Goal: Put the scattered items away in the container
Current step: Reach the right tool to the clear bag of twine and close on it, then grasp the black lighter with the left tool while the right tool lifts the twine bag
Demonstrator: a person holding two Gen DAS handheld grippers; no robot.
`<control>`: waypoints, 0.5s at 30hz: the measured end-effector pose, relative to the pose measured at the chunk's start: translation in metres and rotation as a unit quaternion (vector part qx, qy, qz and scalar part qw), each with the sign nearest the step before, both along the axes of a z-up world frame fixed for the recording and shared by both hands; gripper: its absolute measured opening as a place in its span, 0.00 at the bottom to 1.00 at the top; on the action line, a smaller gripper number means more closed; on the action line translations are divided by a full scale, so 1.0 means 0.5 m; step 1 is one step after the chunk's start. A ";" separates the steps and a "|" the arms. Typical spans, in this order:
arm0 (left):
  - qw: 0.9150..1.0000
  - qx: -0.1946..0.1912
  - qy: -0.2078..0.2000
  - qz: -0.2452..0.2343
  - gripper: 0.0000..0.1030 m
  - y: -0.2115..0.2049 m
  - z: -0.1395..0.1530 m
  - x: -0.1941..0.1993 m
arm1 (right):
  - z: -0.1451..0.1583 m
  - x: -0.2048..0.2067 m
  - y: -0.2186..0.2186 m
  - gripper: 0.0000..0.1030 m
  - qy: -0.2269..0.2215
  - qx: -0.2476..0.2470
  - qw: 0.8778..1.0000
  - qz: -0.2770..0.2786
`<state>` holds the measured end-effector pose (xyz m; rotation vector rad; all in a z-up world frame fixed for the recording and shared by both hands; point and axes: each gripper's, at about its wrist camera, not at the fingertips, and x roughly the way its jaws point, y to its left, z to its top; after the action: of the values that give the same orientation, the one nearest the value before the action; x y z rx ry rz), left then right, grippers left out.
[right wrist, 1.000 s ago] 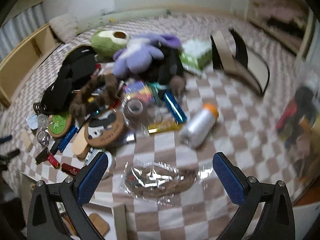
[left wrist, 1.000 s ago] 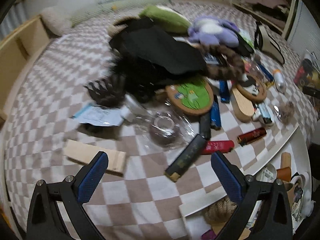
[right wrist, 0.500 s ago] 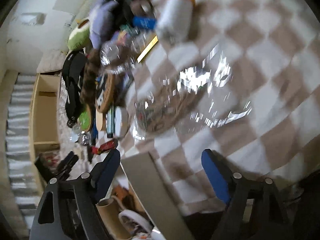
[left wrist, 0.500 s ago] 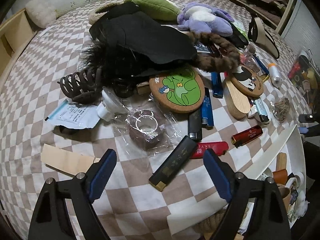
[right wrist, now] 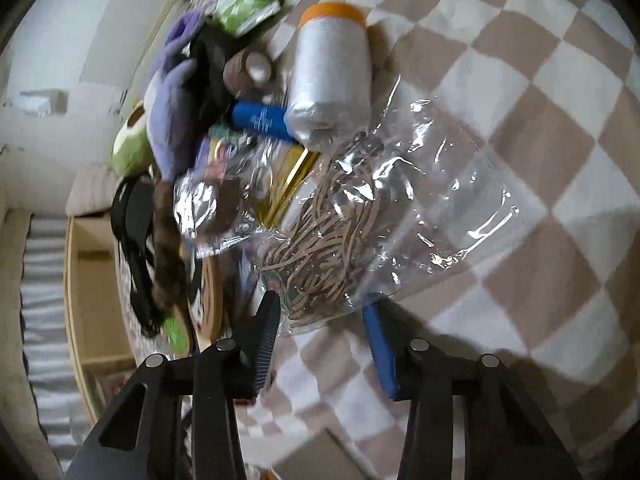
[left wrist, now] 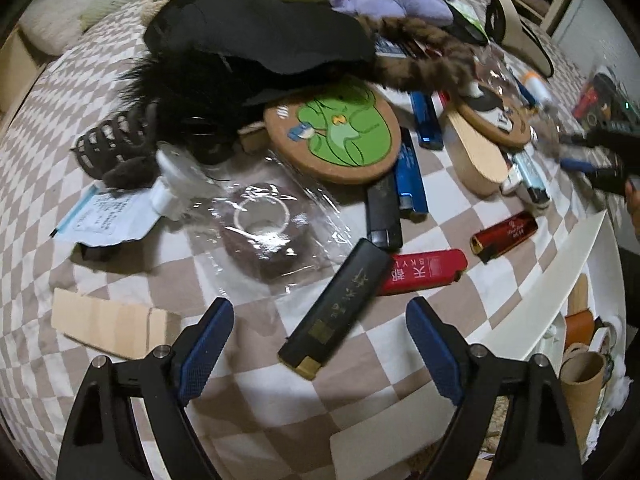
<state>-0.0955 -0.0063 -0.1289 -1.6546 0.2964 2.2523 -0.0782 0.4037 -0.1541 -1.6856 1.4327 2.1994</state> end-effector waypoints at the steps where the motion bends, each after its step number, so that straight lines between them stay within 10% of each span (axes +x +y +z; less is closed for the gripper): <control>1: 1.000 -0.003 0.000 -0.005 0.86 0.004 -0.004 -0.002 | 0.002 -0.003 0.003 0.38 0.003 0.002 1.000 -0.005; 6: 1.000 -0.015 -0.006 -0.015 0.76 0.016 -0.022 -0.014 | 0.023 -0.020 0.010 0.13 0.027 0.016 0.999 -0.017; 15: 0.999 -0.001 -0.037 -0.009 0.35 0.011 -0.017 -0.006 | 0.068 -0.021 0.015 0.05 0.075 -0.003 0.997 0.004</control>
<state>-0.0987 -0.0007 -0.1373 -1.7250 0.2937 2.1718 -0.0888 0.4111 -0.1203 -1.5605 1.4679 2.3742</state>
